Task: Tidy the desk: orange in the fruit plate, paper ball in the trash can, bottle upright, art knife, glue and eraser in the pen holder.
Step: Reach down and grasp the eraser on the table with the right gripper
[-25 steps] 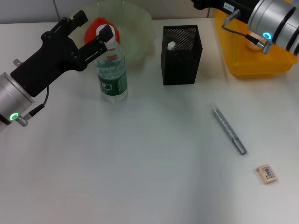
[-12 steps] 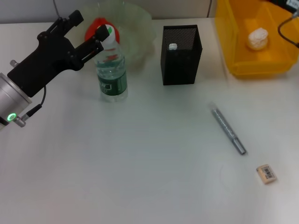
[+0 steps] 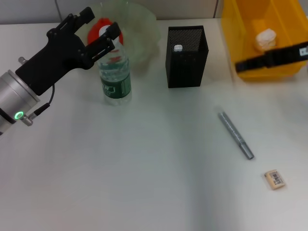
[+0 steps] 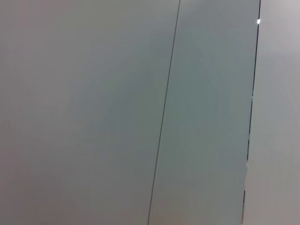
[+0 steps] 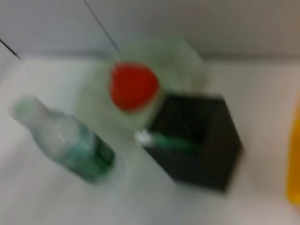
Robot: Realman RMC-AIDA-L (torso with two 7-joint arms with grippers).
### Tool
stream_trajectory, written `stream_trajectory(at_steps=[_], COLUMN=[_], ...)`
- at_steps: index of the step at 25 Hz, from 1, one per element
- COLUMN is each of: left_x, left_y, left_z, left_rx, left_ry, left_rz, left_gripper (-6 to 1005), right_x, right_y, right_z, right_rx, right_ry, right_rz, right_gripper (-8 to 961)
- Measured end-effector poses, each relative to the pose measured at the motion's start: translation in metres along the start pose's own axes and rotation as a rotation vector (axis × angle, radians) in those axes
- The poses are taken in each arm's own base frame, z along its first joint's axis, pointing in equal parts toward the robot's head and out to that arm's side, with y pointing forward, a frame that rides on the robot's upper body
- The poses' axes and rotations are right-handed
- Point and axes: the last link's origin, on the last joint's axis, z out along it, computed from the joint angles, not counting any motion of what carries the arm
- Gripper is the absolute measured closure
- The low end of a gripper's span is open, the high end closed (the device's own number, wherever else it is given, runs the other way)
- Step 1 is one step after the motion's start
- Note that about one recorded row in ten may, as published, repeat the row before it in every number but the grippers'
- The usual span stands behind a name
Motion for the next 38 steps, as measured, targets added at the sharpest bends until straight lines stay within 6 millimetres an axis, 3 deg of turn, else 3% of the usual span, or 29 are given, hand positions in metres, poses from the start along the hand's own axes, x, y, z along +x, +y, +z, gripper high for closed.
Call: stream_trajectory(at_steps=[3, 7, 8, 15, 23, 38], left_x=[-0.001, -0.001, -0.001, -0.002, -0.001, 0.000], left_y=[0.001, 0.002, 0.002, 0.001, 0.000, 0.000], left_z=[0.002, 0.004, 0.005, 0.006, 0.006, 0.007], left_rx=[-0.002, -0.004, -0.006, -0.007, -0.005, -0.006], left_ry=[-0.002, -0.006, -0.006, -0.008, -0.007, -0.007], left_rz=[-0.001, -0.002, -0.002, -0.004, -0.002, -0.001], left_gripper=[186, 186, 186, 186, 186, 186], right_x=[0.002, 0.008, 0.014, 0.031, 0.054, 0.070], right_y=[0.016, 0.026, 0.034, 0.054, 0.051, 0.039], right_z=[-0.008, -0.009, -0.007, 0.010, 0.036, 0.047], right_rx=[0.084, 0.148, 0.196, 0.271, 0.264, 0.274], right_ry=[0.194, 0.324, 0.410, 0.582, 0.678, 0.744], right_rz=[0.058, 0.083, 0.071, 0.017, 0.009, 0.056], right_gripper=[388, 390, 390, 396, 408, 414])
